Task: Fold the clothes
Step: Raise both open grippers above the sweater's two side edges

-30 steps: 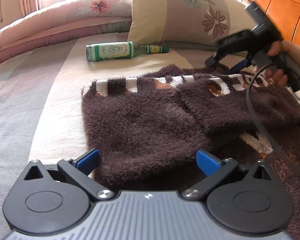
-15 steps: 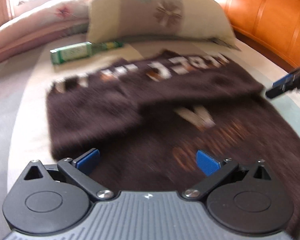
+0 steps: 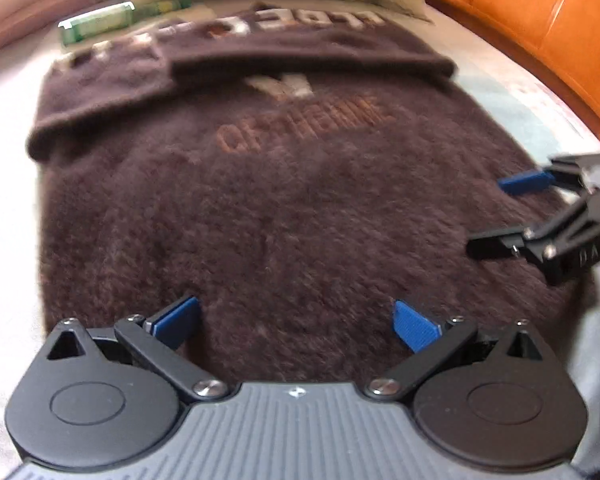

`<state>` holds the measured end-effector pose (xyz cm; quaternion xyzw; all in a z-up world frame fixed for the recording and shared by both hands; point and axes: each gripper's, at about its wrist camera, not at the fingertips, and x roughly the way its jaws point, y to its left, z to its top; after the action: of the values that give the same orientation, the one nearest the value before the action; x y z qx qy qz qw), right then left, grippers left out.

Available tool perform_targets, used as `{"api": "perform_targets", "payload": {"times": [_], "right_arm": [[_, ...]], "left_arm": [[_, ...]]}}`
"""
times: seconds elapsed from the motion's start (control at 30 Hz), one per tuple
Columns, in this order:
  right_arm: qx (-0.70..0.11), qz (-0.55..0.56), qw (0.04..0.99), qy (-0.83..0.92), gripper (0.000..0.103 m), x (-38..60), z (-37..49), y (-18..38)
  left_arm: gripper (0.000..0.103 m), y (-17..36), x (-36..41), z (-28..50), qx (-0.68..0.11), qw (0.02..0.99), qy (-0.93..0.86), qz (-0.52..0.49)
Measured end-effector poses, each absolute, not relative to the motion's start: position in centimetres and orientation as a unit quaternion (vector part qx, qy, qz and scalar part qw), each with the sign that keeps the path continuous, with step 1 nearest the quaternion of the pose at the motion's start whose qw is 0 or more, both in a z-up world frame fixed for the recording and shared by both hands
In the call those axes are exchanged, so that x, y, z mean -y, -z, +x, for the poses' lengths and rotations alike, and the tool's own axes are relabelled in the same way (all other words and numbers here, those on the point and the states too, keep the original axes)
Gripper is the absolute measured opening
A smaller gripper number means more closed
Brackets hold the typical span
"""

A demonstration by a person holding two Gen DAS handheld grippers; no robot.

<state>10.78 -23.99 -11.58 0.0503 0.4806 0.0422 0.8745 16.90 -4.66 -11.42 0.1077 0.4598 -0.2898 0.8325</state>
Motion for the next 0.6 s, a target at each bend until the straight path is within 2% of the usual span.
{"api": "perform_targets", "payload": {"times": [0.6], "right_arm": [[-0.417,0.065,0.906,-0.03,0.103,24.1,8.9,12.0]], "left_arm": [[0.102,11.9,2.6,13.0,-0.403,0.864,0.282,0.108]]}}
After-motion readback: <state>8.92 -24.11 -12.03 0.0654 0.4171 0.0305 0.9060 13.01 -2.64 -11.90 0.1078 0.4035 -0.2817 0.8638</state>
